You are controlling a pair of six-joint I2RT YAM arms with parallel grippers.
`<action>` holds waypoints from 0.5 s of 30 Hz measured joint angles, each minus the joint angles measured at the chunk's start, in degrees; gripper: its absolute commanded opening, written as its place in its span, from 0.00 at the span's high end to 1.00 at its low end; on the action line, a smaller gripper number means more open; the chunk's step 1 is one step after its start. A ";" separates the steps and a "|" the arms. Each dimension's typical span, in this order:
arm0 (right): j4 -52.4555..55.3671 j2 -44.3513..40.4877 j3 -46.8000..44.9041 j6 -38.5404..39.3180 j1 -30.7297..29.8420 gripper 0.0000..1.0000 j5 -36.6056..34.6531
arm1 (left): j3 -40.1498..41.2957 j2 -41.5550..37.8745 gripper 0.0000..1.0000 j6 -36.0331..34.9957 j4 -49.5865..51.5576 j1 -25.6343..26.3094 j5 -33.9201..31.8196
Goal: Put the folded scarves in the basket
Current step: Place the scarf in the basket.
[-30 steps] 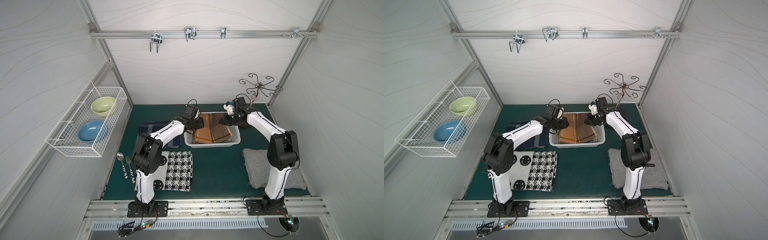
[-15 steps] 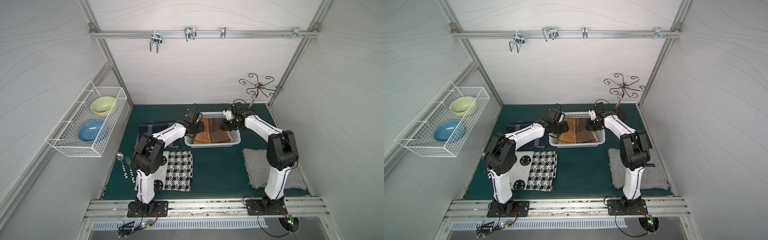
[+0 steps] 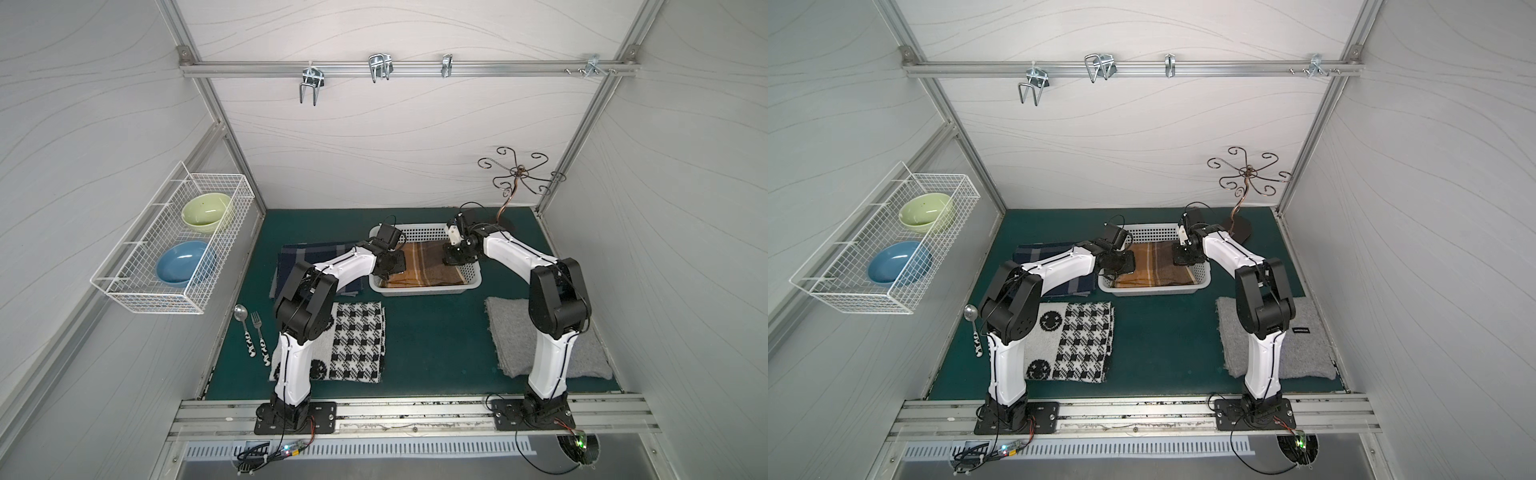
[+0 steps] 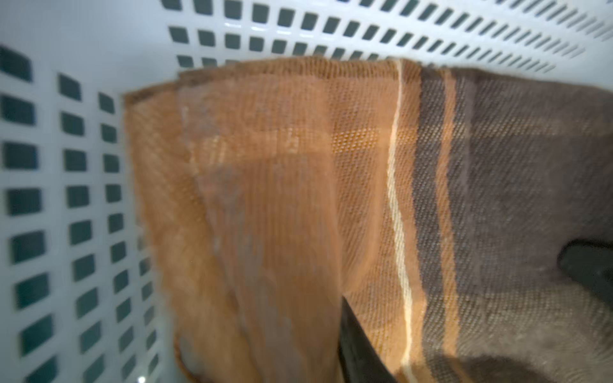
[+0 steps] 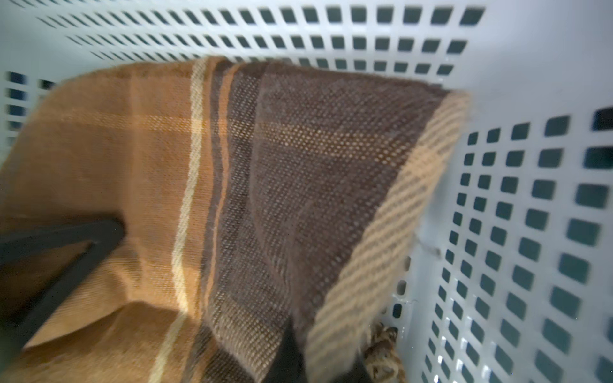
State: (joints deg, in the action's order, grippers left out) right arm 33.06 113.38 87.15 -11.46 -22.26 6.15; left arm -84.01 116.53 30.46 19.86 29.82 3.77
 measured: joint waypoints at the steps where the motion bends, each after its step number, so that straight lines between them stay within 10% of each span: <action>1: 0.09 0.39 0.00 0.07 0.00 0.92 -0.31 | 0.00 0.00 0.58 -0.17 0.20 0.00 -0.13; 5: 0.50 0.85 0.00 0.68 0.00 0.69 -1.66 | -0.28 0.00 0.57 -0.31 0.92 0.04 -0.35; 15: 2.56 -0.17 0.00 2.32 -0.11 0.55 -7.52 | -1.38 -0.13 0.47 -0.46 3.41 0.22 -1.44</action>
State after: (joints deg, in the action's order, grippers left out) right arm 35.62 113.21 87.15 -9.15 -22.37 -1.37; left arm -85.38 116.40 30.00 23.27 30.04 2.33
